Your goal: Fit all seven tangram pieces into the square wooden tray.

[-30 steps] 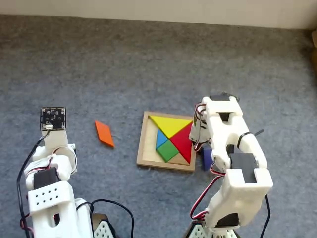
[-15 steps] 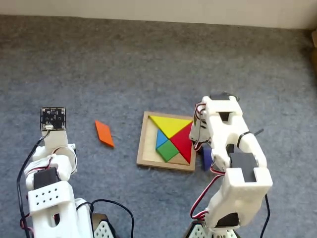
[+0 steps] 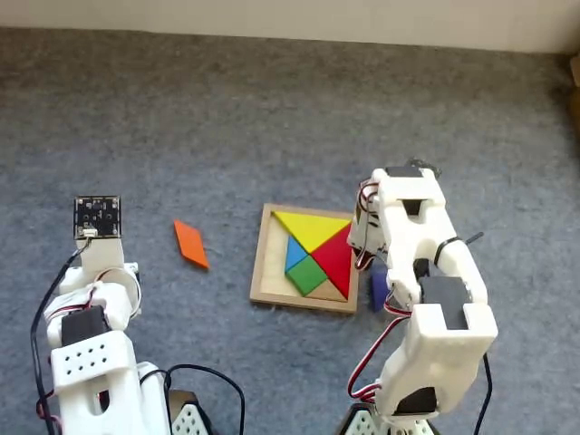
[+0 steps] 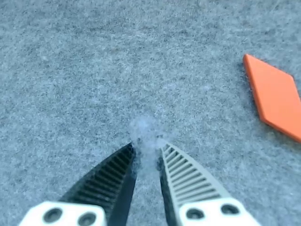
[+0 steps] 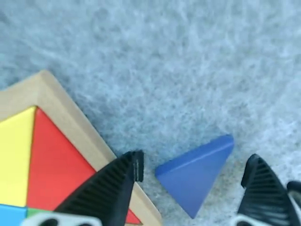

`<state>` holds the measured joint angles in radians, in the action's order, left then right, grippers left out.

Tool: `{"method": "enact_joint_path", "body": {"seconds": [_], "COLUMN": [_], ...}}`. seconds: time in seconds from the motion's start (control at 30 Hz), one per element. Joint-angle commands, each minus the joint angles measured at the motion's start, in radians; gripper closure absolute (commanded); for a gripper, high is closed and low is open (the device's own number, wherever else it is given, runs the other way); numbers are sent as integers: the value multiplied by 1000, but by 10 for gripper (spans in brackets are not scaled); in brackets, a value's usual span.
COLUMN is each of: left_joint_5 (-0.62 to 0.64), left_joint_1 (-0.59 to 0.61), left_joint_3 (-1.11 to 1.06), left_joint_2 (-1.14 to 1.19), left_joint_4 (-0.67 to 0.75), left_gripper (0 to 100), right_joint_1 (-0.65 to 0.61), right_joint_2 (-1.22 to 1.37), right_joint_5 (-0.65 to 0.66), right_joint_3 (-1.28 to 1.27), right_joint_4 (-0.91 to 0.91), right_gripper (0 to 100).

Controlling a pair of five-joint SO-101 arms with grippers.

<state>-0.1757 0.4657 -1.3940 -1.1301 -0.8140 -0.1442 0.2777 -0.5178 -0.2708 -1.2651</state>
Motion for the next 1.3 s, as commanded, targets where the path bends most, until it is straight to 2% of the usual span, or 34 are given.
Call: {"method": "enact_joint_path", "body": {"seconds": [0.0, 0.43, 0.57, 0.73, 1.13, 1.27], "left_joint_5": [-11, -11, -11, -11, -11, -11], "left_joint_1": [-8, -8, -8, -8, -8, -8], "left_joint_3": [4, 4, 4, 4, 4, 4], "left_joint_2": [-13, -13, -13, -13, -13, -13], "left_joint_4": [15, 15, 15, 15, 15, 15], "left_gripper": [933, 933, 933, 933, 933, 933], "right_joint_1": [15, 15, 15, 15, 16, -8], "right_joint_2": [-4, -5, -5, -7, -13, -44], "right_joint_5": [-5, -5, -3, 100, 127, 269], "right_joint_3": [39, -12, -12, -4, -2, 35], "right_joint_4": [-7, -7, -7, 1, -42, -107], "right_gripper": [670, 670, 745, 861, 865, 872]}}
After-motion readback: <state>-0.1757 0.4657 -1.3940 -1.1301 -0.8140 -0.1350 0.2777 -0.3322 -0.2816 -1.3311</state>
